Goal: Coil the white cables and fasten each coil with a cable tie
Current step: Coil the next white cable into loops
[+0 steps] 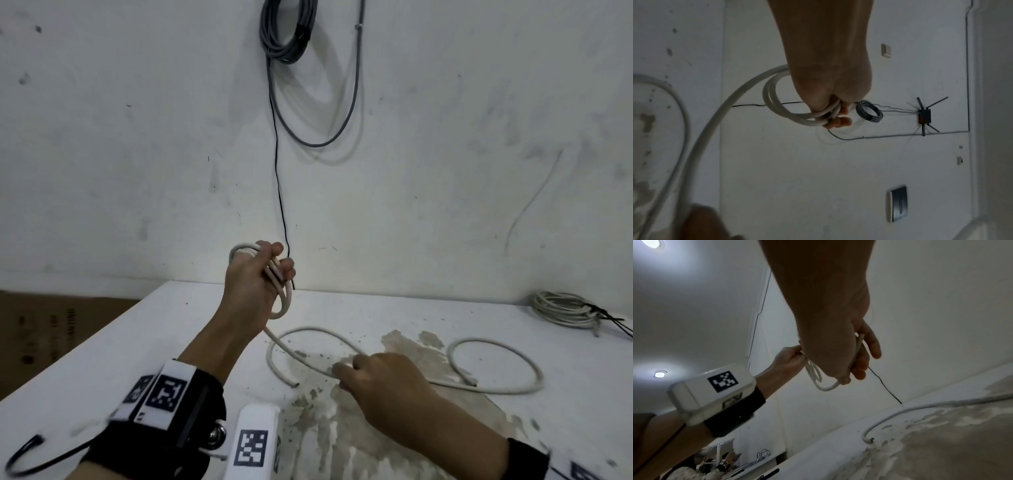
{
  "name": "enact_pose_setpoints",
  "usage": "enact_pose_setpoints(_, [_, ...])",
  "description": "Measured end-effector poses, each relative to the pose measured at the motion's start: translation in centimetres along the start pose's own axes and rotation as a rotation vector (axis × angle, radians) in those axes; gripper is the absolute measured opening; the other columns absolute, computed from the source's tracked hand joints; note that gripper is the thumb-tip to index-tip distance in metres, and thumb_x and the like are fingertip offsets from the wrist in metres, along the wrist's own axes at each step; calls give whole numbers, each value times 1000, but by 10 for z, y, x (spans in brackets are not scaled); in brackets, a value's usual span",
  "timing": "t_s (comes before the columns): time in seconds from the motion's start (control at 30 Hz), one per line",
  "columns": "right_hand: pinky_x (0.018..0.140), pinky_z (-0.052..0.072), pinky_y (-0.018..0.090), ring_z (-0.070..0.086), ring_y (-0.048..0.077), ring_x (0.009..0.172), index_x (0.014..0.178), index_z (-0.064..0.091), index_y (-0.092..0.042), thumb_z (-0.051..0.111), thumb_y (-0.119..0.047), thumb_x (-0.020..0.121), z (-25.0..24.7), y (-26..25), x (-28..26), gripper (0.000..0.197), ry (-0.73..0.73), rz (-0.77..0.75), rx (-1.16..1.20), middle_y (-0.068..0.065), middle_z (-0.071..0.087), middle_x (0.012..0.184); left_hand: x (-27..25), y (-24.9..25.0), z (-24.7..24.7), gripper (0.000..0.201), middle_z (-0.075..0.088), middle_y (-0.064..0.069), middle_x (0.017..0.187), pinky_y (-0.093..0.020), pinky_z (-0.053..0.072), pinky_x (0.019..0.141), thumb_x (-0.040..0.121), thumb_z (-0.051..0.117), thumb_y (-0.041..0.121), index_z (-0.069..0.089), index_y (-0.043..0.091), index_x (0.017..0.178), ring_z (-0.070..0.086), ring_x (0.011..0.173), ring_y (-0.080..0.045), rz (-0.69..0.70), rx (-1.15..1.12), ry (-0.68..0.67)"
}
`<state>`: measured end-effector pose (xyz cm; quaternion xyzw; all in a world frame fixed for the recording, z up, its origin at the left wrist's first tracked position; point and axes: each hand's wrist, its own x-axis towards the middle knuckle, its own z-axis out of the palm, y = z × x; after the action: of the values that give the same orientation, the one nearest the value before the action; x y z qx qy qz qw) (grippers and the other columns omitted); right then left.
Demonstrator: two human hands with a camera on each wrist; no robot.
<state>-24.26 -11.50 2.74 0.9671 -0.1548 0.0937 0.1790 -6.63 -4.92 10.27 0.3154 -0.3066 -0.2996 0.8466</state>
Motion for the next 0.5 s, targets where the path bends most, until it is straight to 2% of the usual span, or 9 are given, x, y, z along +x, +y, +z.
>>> enact_pose_setpoints(0.03, [43,36,27,60,19,48,92,66,-20,78,-16,63,2,2,-1,31,59,-12,-36,1,62,63,-3,-2,0,25,49,-2,71,-23,42,51,100,33,6,37,14,76,47,43,-9,31,123,-11])
enact_pose_setpoints(0.07, [41,39,27,56,17,44,89,69,-22,83,-14,51,-1,3,-1,41,131,-5,-55,0,60,59,-5,-5,-1,23,50,-3,74,-23,42,52,100,34,5,36,14,79,48,43,-9,68,281,-38])
enact_pose_setpoints(0.13, [46,45,29,55,15,49,88,71,-22,85,-9,43,-8,8,0,49,261,14,-75,-1,60,60,-12,-12,-5,20,54,-5,80,-21,46,52,100,32,5,34,13,82,55,47,-10,142,632,-138])
enact_pose_setpoints(0.2, [51,47,32,55,17,55,86,71,-22,85,-6,44,-14,16,1,47,348,16,-93,-1,60,64,-16,-20,-10,19,57,-6,85,-21,50,55,100,30,5,33,14,84,62,56,-13,171,882,-242])
enact_pose_setpoints(0.27, [58,49,34,56,18,61,84,70,-22,86,-5,44,-20,25,1,46,399,3,-103,-4,61,65,-20,-25,-13,18,59,-7,90,-24,53,63,100,30,7,32,17,84,65,68,-20,144,1022,-301])
enact_pose_setpoints(0.37, [72,50,43,60,20,71,84,70,-24,85,-5,48,-27,33,-1,43,468,-47,-133,-7,63,68,-22,-31,-14,9,59,-4,100,-36,57,75,100,31,13,31,17,91,65,80,-22,54,1213,-375])
enact_pose_setpoints(0.43, [84,45,48,61,20,80,83,68,-24,82,-6,56,-32,39,0,35,525,-60,-171,-9,66,72,-25,-34,-13,7,59,-5,106,-38,57,75,99,35,14,29,17,97,65,81,-22,20,1354,-451])
enact_pose_setpoints(0.5, [86,43,44,61,21,83,80,65,-21,80,-7,64,-35,44,3,26,575,-85,-157,-7,66,75,-27,-36,-9,12,59,-8,108,-31,58,69,98,37,11,28,17,101,65,77,-23,-1,1409,-503])
